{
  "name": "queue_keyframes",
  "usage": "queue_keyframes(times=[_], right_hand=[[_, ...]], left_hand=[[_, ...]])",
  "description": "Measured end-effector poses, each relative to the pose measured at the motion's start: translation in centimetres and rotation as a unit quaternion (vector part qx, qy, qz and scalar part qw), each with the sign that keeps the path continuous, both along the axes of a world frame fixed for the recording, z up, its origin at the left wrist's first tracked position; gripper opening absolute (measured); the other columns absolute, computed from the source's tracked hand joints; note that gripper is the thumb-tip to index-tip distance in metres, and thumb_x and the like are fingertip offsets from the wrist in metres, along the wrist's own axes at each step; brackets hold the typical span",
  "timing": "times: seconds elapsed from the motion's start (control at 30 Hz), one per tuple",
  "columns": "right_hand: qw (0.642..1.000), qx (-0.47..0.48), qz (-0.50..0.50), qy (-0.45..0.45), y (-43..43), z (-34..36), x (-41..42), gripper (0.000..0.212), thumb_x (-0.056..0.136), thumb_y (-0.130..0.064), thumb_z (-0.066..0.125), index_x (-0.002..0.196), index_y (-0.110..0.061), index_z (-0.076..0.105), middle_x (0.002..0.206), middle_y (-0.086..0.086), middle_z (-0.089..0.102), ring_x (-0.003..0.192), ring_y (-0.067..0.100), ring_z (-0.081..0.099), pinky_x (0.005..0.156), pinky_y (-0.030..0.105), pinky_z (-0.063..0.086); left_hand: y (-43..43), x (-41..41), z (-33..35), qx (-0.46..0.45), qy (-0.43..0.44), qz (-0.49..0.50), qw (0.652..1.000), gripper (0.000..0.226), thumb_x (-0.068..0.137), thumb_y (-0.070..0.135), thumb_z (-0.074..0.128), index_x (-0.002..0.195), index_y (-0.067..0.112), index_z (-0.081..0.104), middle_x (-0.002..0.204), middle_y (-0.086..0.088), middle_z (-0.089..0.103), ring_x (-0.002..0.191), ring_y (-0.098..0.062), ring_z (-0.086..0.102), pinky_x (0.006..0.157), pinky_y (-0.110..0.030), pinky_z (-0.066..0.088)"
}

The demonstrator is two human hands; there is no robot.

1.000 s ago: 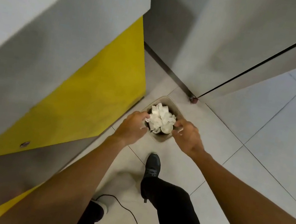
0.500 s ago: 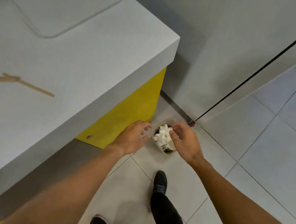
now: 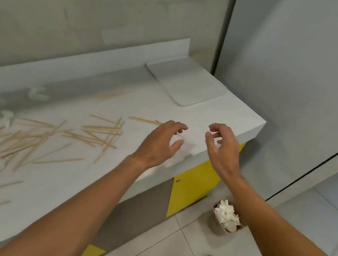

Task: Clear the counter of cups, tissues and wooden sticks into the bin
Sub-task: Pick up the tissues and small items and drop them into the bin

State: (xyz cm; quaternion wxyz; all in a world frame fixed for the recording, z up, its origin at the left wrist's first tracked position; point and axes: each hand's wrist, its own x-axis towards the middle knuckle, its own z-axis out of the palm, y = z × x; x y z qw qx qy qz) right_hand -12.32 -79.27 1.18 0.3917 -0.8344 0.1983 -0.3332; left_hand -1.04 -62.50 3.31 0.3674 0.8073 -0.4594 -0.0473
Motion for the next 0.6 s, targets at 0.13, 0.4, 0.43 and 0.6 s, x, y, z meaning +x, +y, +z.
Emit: queue_keyframes(times=[0.13, 0.4, 0.43, 0.6], right_hand=[[0.997, 0.000, 0.073, -0.007, 5.1, 2.7, 4.3, 0.021, 0.095, -0.025, 0.059, 0.116, -0.024, 0.058, 0.114, -0.010, 0.060, 0.095, 0.008, 0.059, 0.077, 0.019, 0.046], [0.972, -0.010, 0.231, 0.036, 12.7, 5.0, 13.9, 0.034, 0.096, -0.029, 0.059, 0.129, -0.027, 0.055, 0.126, -0.014, 0.056, 0.106, 0.004, 0.056, 0.089, 0.026, 0.046], [0.967, -0.015, 0.252, 0.038, 13.5, 5.1, 15.3, 0.034, 0.096, -0.029, 0.059, 0.129, -0.027, 0.055, 0.126, -0.013, 0.056, 0.107, 0.004, 0.056, 0.090, 0.026, 0.046], [0.936, -0.019, 0.349, 0.046, 17.7, 5.7, 23.5, 0.035, 0.095, -0.027, 0.060, 0.130, -0.024, 0.056, 0.127, -0.011, 0.056, 0.107, 0.005, 0.056, 0.091, 0.026, 0.044]], left_hand=[[7.3, 2.9, 2.4, -0.003, -0.052, 0.073, 0.996, 0.035, 0.095, 0.027, 0.058, 0.129, 0.025, 0.053, 0.123, 0.009, 0.055, 0.116, -0.009, 0.049, 0.101, -0.030, 0.042], [18.8, 8.7, 3.9, -0.002, -0.052, 0.228, 0.972, 0.038, 0.094, 0.031, 0.057, 0.131, 0.029, 0.050, 0.125, 0.013, 0.051, 0.119, -0.006, 0.047, 0.102, -0.031, 0.041], [19.9, 9.4, 3.8, -0.001, -0.052, 0.249, 0.967, 0.038, 0.094, 0.032, 0.057, 0.131, 0.030, 0.050, 0.125, 0.014, 0.051, 0.119, -0.006, 0.047, 0.102, -0.032, 0.041], [25.7, 12.6, 3.4, 0.009, -0.035, 0.351, 0.936, 0.038, 0.094, 0.029, 0.059, 0.131, 0.026, 0.051, 0.125, 0.011, 0.052, 0.118, -0.006, 0.047, 0.102, -0.028, 0.039]])
